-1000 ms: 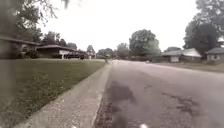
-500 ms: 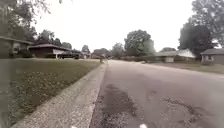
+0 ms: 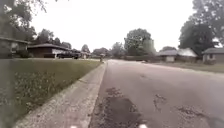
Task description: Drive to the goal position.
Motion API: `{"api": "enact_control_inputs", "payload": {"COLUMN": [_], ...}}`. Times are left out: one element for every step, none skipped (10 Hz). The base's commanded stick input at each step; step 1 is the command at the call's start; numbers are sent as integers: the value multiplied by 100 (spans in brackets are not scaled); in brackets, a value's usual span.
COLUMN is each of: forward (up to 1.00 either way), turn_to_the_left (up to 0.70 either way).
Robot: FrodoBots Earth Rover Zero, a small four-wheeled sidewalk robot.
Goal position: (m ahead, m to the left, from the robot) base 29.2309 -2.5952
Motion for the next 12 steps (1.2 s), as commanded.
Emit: {"api": "enact_control_inputs", "payload": {"forward": [70,70,70,70,70,70,70,70,70,70,70,70], "turn_to_the_left": [0,0,0,0,0,0,0,0,0,0,0,0]}}
